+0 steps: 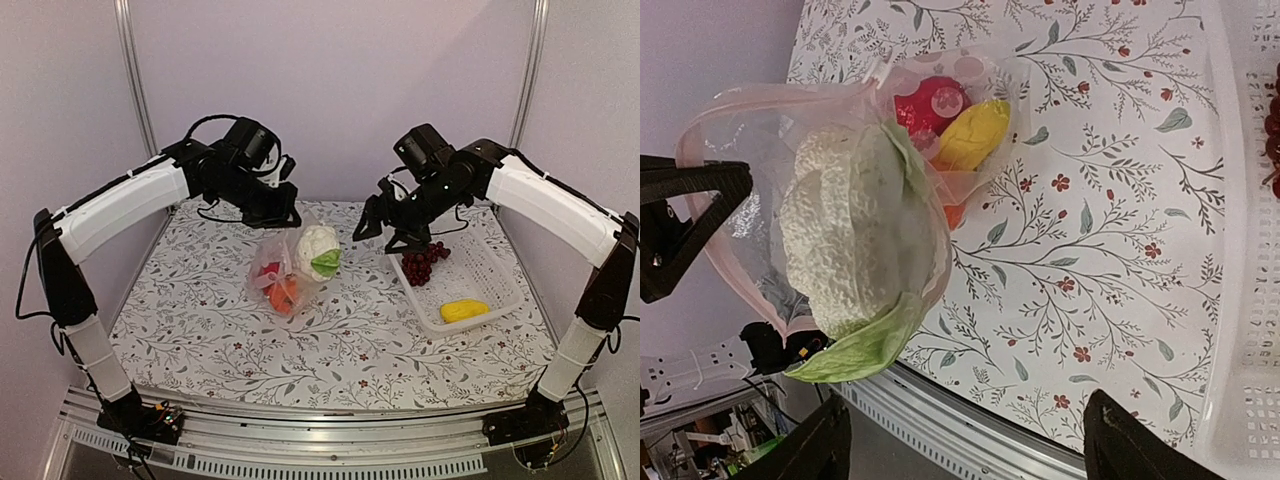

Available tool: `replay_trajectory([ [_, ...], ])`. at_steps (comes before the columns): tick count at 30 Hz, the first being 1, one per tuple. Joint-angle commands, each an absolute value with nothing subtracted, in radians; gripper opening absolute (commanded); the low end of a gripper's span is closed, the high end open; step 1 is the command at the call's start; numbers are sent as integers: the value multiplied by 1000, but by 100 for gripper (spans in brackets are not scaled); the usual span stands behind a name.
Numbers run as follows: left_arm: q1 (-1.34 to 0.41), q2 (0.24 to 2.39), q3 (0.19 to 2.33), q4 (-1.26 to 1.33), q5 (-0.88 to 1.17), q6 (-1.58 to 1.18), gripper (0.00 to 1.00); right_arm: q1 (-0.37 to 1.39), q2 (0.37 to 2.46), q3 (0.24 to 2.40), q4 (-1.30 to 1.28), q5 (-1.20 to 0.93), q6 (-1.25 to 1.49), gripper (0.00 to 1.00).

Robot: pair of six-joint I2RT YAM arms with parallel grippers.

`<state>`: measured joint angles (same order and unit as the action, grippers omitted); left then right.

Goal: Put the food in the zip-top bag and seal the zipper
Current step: Adjust the zipper food storage bag at the center of the board.

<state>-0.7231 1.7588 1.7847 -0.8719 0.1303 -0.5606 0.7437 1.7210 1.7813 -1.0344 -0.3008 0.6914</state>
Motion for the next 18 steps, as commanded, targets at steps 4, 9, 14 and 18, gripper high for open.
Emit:
replay_trajectory([
  [4,-708,1723,1764,-821,160,-574,0,747,1784,1772,-912,-325,658,67],
  [9,-703,1723,1768,-820,161,-576,0,748,1852,1785,-899,-345,634,62],
  [14,-698,1717,1760,-821,165,-582,0,749,1875,1758,-893,-339,637,60],
  [18,-696,1717,1758,-820,175,-588,0,749,1888,1738,-853,-386,637,61],
])
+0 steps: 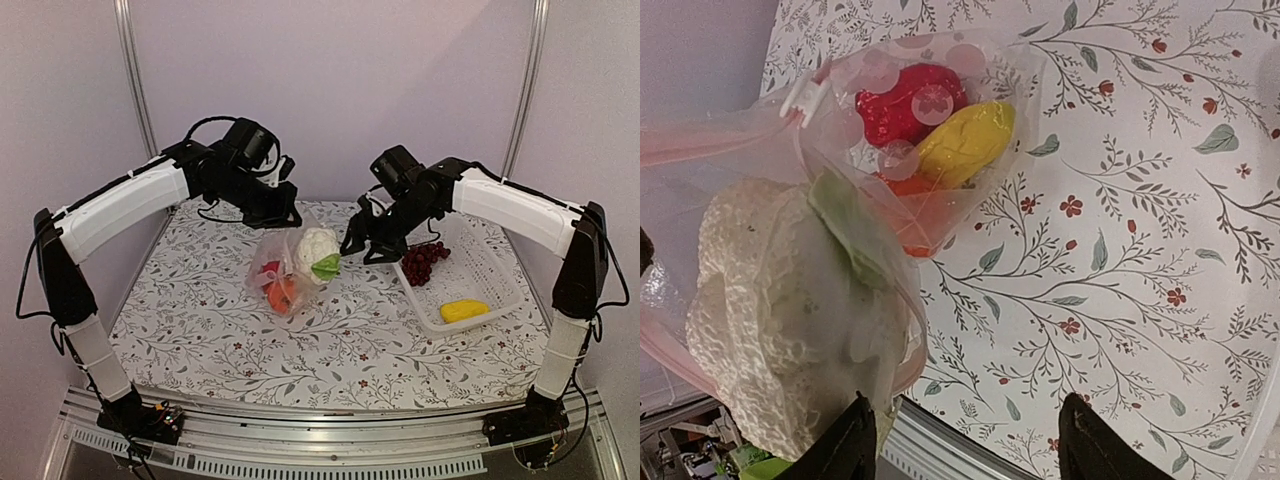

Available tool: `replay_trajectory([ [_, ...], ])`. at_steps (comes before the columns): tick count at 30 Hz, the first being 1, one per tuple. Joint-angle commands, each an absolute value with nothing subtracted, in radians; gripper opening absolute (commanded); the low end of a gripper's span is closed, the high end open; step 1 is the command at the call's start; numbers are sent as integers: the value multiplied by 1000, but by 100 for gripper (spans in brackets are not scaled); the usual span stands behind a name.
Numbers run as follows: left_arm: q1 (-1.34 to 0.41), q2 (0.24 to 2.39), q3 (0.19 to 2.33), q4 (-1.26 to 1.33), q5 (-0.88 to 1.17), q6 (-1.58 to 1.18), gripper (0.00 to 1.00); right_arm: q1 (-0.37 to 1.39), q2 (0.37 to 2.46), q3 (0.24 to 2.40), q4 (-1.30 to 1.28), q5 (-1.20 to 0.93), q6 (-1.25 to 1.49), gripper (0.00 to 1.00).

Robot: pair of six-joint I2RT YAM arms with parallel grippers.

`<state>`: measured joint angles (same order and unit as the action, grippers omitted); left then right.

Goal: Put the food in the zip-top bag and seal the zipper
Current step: Adjust the zipper food storage bag at the center of the board.

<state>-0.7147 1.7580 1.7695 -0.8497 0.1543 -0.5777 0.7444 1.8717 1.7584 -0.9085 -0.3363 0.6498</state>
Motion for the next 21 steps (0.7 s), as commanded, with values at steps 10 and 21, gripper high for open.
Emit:
replay_trajectory([
  [10,-640,1686,1678,-728,300,-686,0,736,1834,1700,-773,-415,654,63],
  [21,-529,1598,1488,-504,479,-858,0,719,1700,1513,-718,-432,673,66],
])
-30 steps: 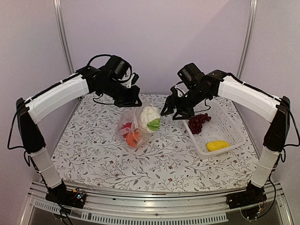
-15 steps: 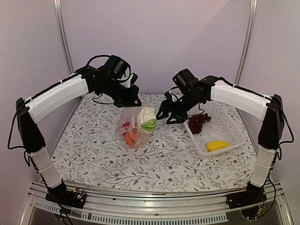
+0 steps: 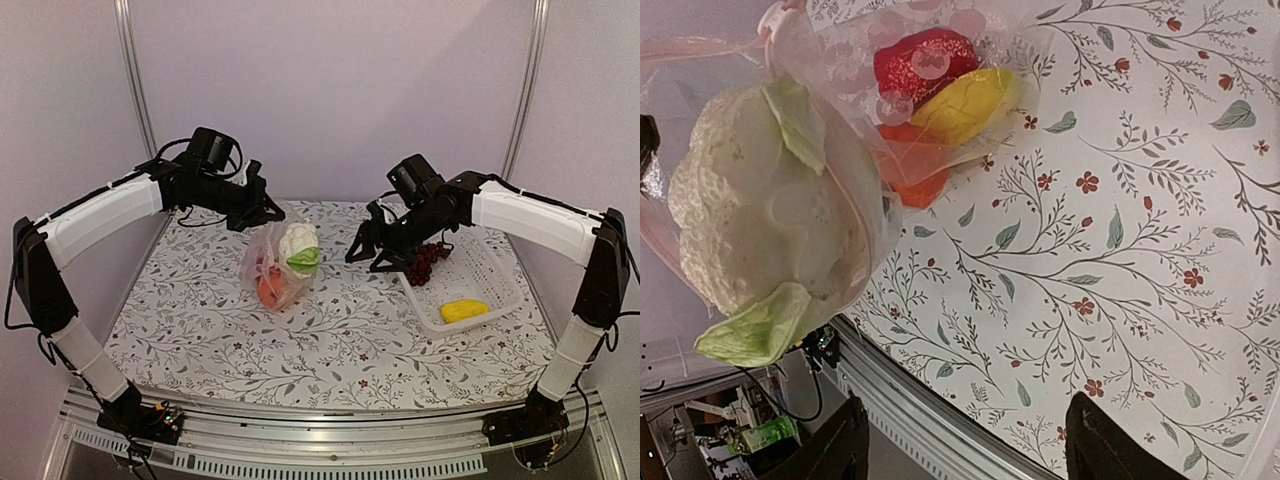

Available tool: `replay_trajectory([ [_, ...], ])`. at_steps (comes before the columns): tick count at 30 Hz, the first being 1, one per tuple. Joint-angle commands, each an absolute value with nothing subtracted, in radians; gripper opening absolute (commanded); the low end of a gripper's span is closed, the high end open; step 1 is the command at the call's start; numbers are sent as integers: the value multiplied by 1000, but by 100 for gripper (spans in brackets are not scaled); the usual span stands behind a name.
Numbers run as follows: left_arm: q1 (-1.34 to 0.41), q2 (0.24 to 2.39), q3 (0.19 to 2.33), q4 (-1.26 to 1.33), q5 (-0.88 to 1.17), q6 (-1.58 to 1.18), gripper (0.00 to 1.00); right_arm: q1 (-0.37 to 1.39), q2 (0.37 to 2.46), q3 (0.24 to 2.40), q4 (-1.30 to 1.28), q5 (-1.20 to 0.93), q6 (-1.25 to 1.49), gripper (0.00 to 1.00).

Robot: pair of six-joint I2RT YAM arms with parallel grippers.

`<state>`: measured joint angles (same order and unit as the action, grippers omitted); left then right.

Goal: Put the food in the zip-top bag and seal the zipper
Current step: Adjust the zipper food storage bag at the center of the board.

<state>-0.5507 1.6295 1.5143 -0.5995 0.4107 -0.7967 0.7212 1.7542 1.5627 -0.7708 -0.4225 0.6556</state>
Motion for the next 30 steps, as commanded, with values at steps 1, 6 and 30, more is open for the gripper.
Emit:
replay_trajectory([
  [1,-528,1597,1484,-501,485,-863,0,719,1700,1504,-705,-436,677,66],
  [6,-528,1597,1479,-492,491,-879,0,733,1776,1529,-605,-468,678,65],
  [30,-526,1586,1468,-520,486,-873,0,773,2000,1604,-321,-600,763,37],
])
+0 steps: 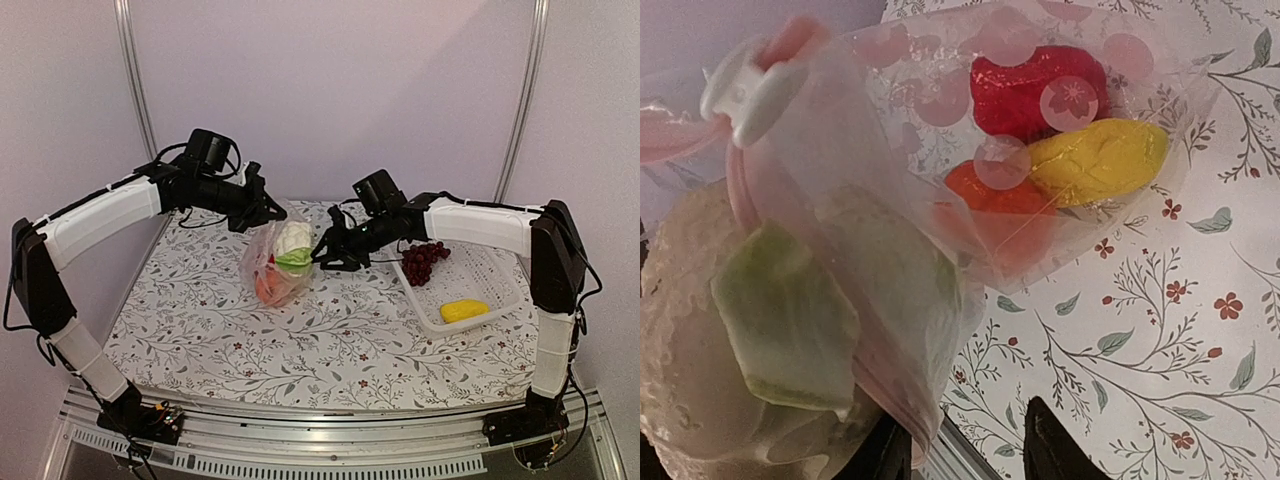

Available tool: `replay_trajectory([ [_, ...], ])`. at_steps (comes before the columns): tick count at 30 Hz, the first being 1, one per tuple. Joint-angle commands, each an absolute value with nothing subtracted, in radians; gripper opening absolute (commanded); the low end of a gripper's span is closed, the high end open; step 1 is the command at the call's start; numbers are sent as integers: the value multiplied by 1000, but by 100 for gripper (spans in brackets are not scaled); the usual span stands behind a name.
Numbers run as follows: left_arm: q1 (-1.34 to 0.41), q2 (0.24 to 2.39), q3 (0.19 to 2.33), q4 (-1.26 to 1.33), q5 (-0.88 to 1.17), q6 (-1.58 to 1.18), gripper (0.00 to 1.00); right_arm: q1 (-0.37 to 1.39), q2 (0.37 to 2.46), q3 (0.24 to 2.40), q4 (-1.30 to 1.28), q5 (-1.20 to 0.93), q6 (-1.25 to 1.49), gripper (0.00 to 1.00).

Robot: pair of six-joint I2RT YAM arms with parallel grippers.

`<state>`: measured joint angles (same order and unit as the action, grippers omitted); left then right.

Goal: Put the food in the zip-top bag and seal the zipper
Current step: Adjust the zipper food storage bag at the center of the board.

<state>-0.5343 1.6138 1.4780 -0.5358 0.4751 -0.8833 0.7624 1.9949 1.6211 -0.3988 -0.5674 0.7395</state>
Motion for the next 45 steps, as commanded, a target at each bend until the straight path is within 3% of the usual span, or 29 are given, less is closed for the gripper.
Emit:
replay_trajectory([
  [1,-526,1586,1469,-521,486,-873,0,775,2004,1605,-320,-600,765,37],
  [6,-525,1585,1473,-531,489,-870,0,781,2038,1613,-319,-576,764,30],
  [8,-525,1583,1472,-540,488,-865,0,784,2050,1621,-318,-578,767,19],
  [10,-523,1584,1480,-564,480,-847,1,784,2048,1628,-336,-569,773,1],
  [11,-522,1586,1495,-595,463,-829,5,784,2037,1628,-352,-555,777,0],
  [18,-525,1629,1620,-837,348,-638,21,785,1864,1693,-539,-435,730,0],
  [24,-551,1679,1715,-911,341,-563,19,785,1817,1838,-694,-411,691,0],
  [28,-591,1667,1779,-935,300,-558,24,783,1822,1852,-718,-408,690,0],
  [32,-636,1586,1753,-945,174,-600,36,776,1827,1874,-742,-386,706,0],
  [37,-654,1523,1634,-862,214,-649,47,752,1848,1885,-773,-394,712,0],
  [45,-696,1590,1658,-840,201,-647,50,752,1871,1929,-794,-406,695,0],
])
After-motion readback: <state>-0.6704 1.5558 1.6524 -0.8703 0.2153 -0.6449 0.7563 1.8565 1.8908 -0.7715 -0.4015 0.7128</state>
